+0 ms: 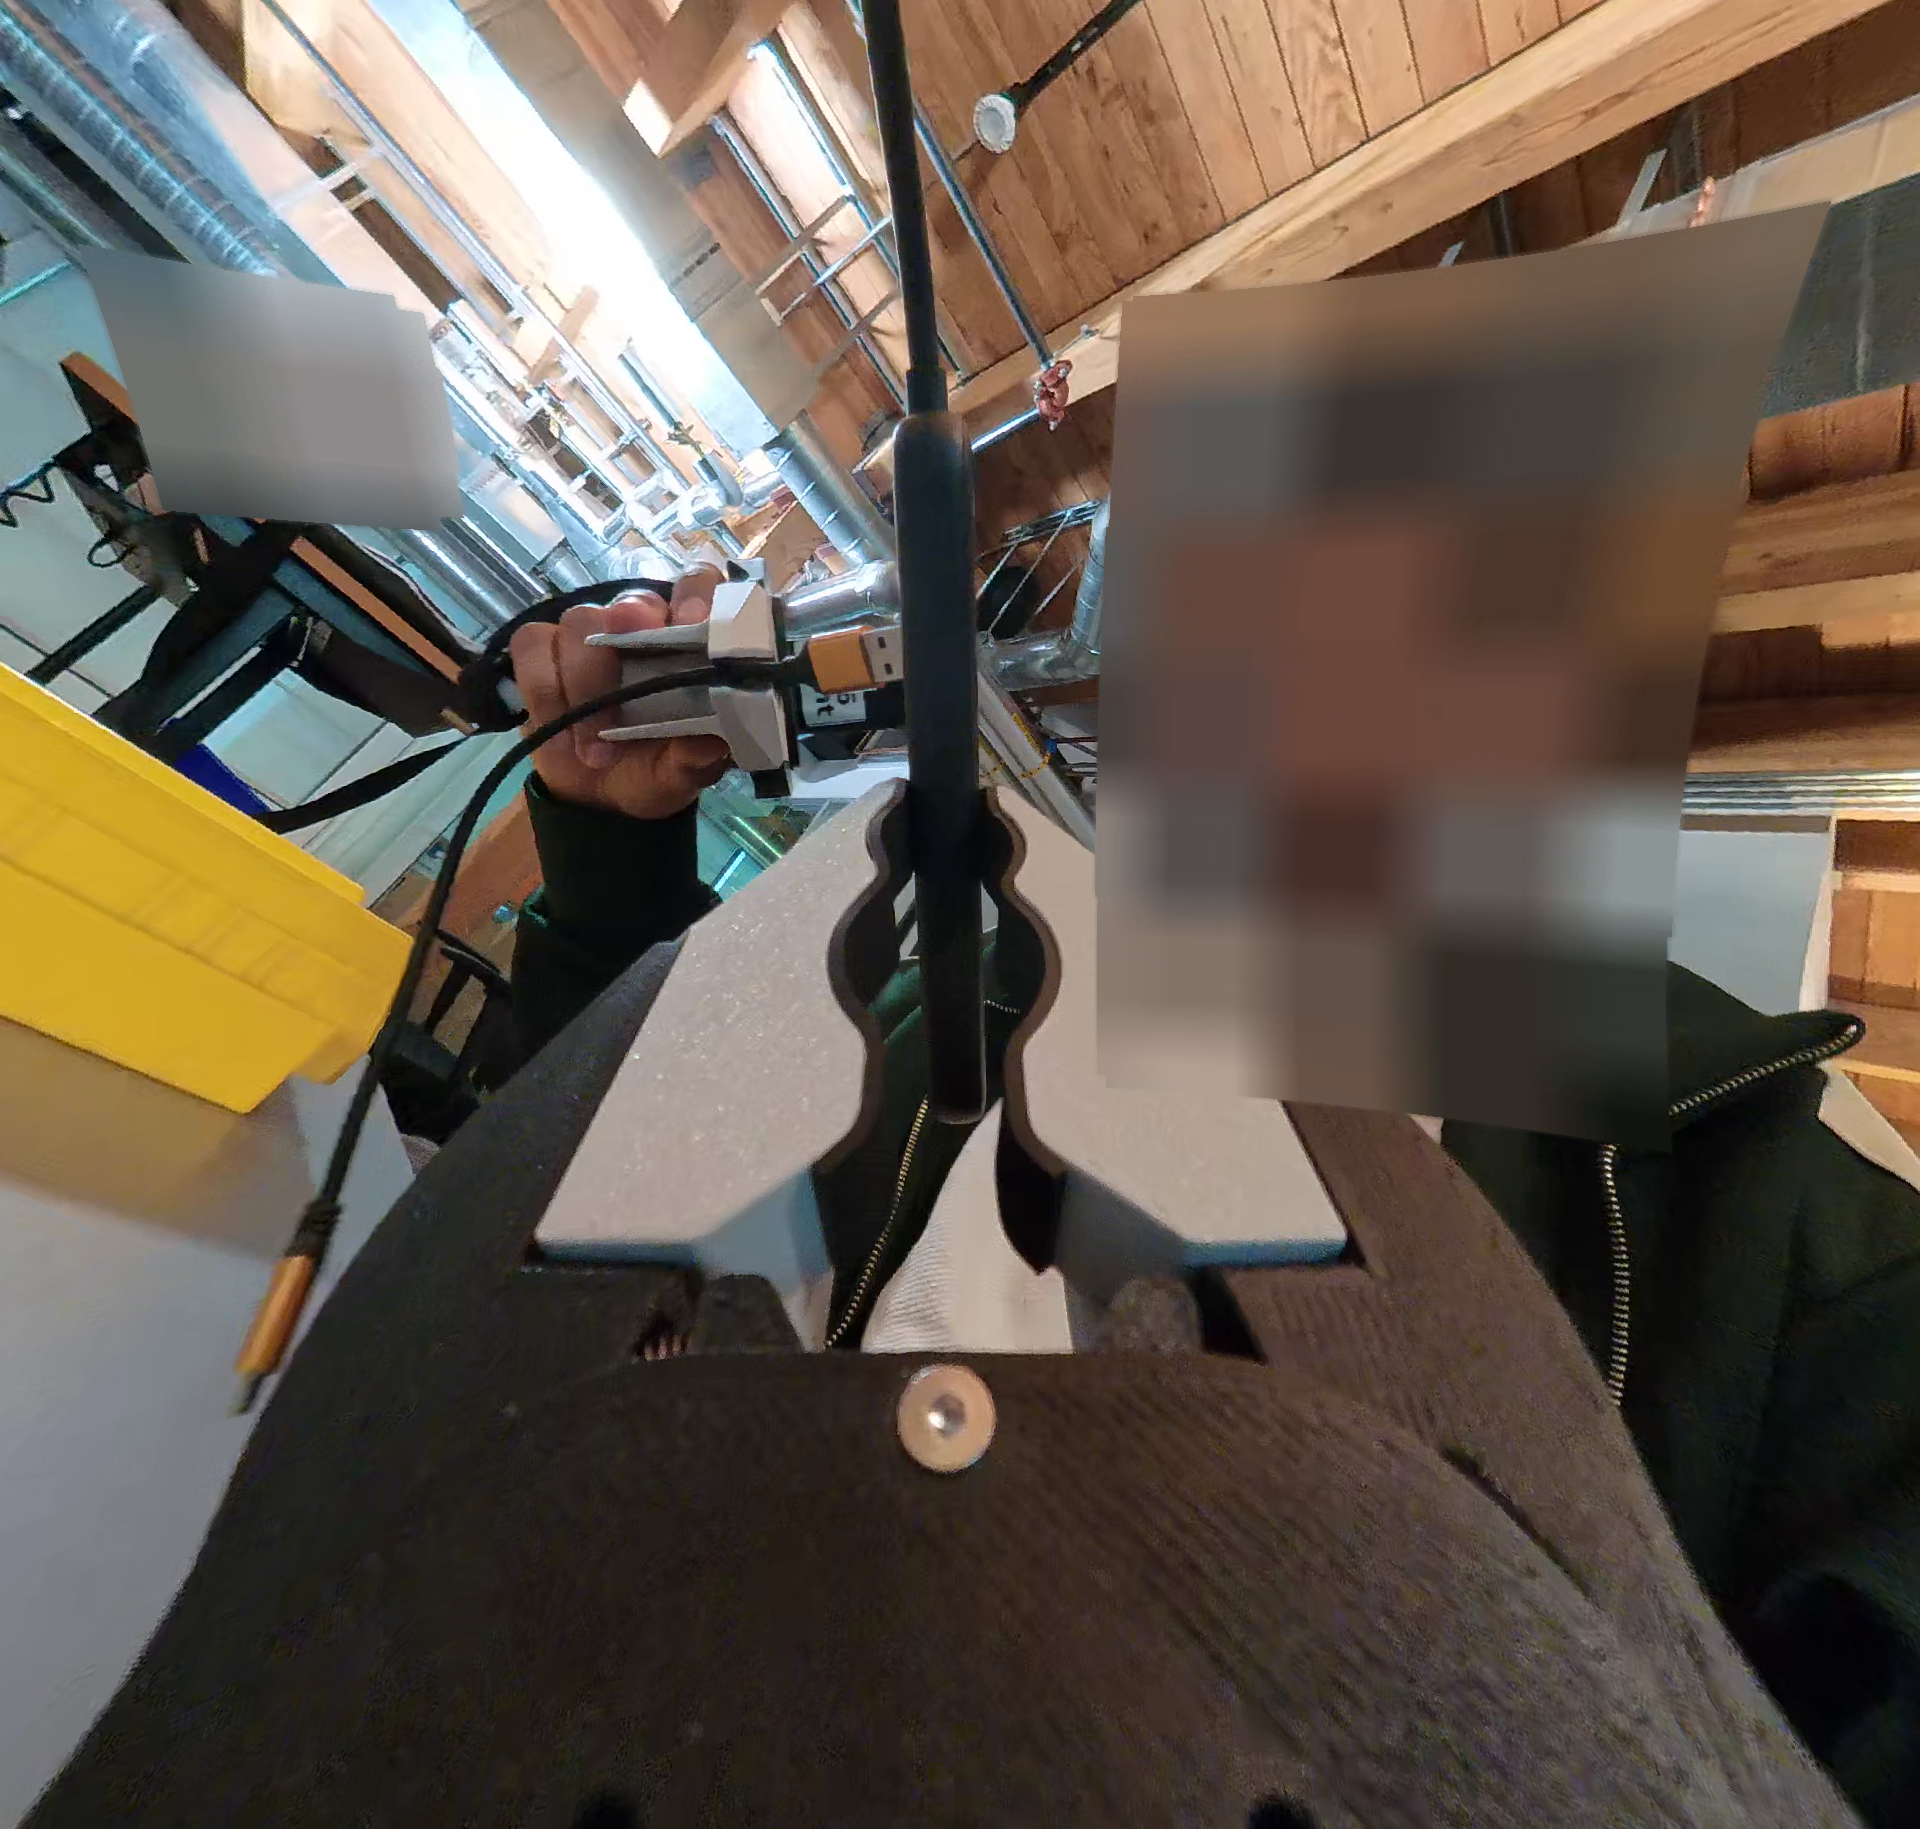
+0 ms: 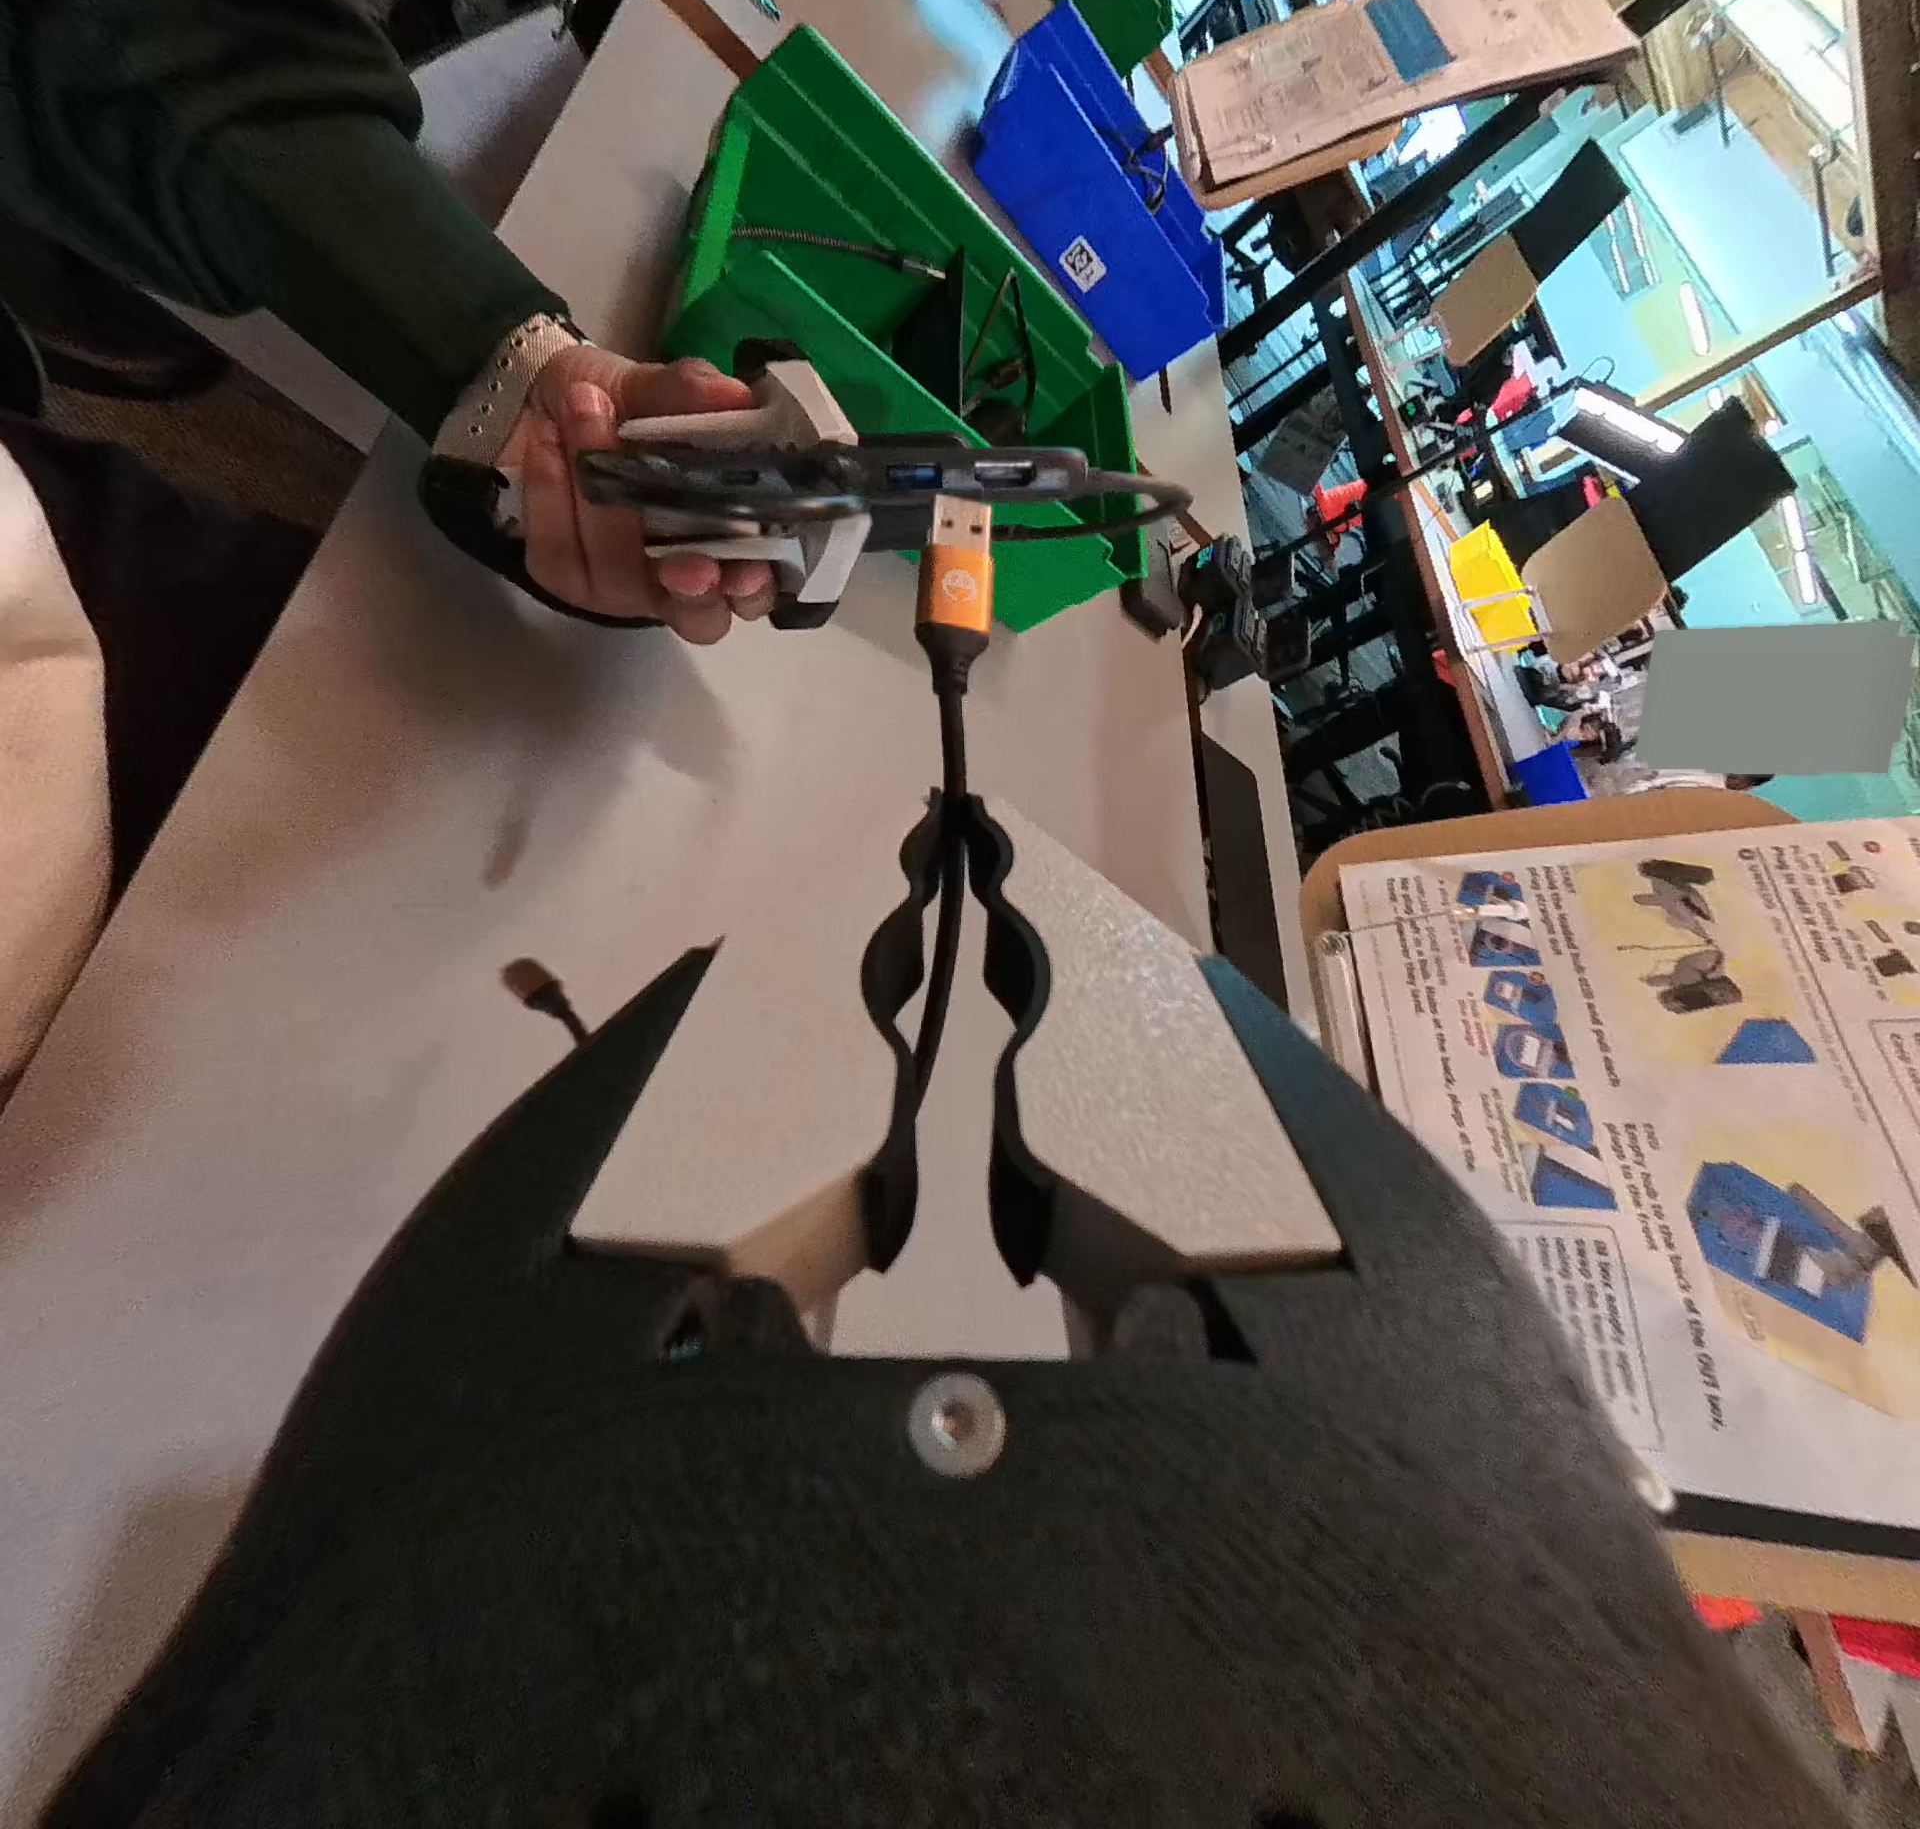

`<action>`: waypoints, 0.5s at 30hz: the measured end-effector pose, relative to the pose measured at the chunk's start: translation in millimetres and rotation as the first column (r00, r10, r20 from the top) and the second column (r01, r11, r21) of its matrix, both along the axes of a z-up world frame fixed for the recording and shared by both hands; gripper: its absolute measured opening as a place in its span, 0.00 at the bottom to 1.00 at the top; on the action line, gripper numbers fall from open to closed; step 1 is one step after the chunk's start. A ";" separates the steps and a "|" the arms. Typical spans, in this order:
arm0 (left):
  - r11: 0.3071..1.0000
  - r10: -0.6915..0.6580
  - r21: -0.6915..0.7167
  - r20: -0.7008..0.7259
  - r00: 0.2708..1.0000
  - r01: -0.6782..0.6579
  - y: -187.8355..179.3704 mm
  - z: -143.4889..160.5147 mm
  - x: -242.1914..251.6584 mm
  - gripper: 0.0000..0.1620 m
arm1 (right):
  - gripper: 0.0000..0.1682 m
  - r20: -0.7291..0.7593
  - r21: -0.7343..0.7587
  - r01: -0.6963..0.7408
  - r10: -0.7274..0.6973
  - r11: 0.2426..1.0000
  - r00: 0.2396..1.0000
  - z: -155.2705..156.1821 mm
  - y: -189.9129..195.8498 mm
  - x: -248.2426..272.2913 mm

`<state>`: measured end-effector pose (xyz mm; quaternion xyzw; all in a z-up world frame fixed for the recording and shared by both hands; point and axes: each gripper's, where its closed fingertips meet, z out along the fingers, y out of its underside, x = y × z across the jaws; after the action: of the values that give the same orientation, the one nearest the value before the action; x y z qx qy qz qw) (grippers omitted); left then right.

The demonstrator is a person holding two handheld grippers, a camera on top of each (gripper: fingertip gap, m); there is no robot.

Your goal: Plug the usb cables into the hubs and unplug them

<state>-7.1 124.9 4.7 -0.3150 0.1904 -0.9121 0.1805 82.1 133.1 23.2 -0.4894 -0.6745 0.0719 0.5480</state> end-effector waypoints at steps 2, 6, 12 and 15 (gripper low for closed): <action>1.000 -0.010 0.012 0.009 1.000 0.010 -3.4 1.5 -0.3 0.07 | 0.01 -0.024 -0.016 -0.021 0.021 1.000 0.999 0.2 -1.9 -2.4; 0.999 -0.019 0.028 0.003 1.000 0.019 -7.0 1.3 1.8 0.06 | 0.01 -0.086 -0.050 -0.070 0.066 0.996 0.994 3.1 -6.1 -4.5; 0.999 -0.021 0.032 0.005 1.000 0.021 -8.4 1.9 1.5 0.06 | 0.01 -0.206 -0.109 -0.163 0.138 0.981 0.969 12.0 -13.2 -5.1; 0.999 -0.024 0.032 0.006 1.000 0.023 -8.9 1.9 0.8 0.06 | 0.01 -0.239 -0.126 -0.182 0.149 0.975 0.960 14.7 -13.5 -4.8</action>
<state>-6.4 116.0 6.6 -0.3067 0.2082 -0.9120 0.1755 77.3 119.6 37.9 -0.4586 -0.6386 0.2227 0.5765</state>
